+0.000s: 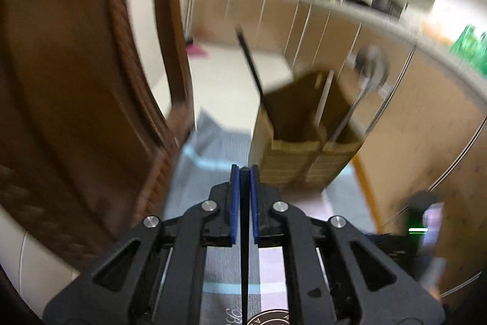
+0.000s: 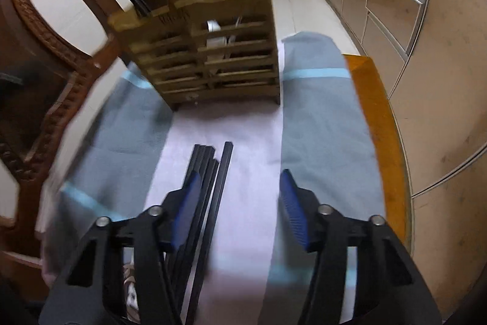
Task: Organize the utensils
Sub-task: 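Grasp and lift a chopstick with the left tool while the right tool grasps another, then lift the chopstick into the holder and open the right tool while the left holds its chopstick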
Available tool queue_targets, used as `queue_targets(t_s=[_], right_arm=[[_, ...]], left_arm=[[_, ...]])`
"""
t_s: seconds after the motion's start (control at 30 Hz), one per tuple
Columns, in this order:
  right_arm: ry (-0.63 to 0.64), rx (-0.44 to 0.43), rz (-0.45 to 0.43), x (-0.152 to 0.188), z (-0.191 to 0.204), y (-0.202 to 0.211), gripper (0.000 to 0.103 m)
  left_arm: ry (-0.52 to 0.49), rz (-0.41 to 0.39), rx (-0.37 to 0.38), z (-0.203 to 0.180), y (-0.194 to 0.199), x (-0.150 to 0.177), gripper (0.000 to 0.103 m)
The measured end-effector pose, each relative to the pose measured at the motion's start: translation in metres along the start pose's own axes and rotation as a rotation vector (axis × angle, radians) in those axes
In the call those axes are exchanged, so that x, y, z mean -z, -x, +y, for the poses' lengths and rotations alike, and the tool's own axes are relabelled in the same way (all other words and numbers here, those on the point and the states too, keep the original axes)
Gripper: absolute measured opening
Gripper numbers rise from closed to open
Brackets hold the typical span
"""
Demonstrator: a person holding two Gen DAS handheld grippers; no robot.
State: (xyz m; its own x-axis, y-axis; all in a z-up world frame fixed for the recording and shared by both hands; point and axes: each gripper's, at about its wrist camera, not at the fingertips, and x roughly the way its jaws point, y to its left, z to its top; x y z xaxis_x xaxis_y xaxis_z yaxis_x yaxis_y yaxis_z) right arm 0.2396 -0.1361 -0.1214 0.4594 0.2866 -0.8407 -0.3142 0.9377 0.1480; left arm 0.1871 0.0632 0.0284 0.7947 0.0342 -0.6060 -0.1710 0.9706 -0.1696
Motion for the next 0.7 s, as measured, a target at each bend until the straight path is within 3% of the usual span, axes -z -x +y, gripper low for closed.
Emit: queue_targets(t_s=[0.1,0.2,0.33,0.53,0.63,0.7], right_arm=[[0.012,0.031,0.013,-0.006,0.007,-0.015,0.041],[0.009,0.049,0.027,-0.013,0.012,-0.026,0.037],[0.012,0.055,0.050,-0.018,0.015,-0.039,0.032],[0.091,0.129,0.072,-0.023,0.029,-0.048,0.025],[0.121,0.126,0.076,-0.023,0.033,-0.048,0.010],[0.134,0.126,0.075,-0.023,0.034,-0.047,0.009]], left_arm=[[0.011,-0.095,0.012,0.001,0.034,-0.010,0.007],[0.005,-0.135,0.006,0.002,0.048,-0.012,0.007],[0.005,-0.130,0.012,-0.004,0.043,-0.015,0.007],[-0.008,-0.126,0.014,0.002,0.050,-0.008,0.007],[-0.011,-0.123,0.011,0.002,0.050,-0.006,0.007],[-0.012,-0.123,0.009,0.002,0.051,-0.006,0.007]])
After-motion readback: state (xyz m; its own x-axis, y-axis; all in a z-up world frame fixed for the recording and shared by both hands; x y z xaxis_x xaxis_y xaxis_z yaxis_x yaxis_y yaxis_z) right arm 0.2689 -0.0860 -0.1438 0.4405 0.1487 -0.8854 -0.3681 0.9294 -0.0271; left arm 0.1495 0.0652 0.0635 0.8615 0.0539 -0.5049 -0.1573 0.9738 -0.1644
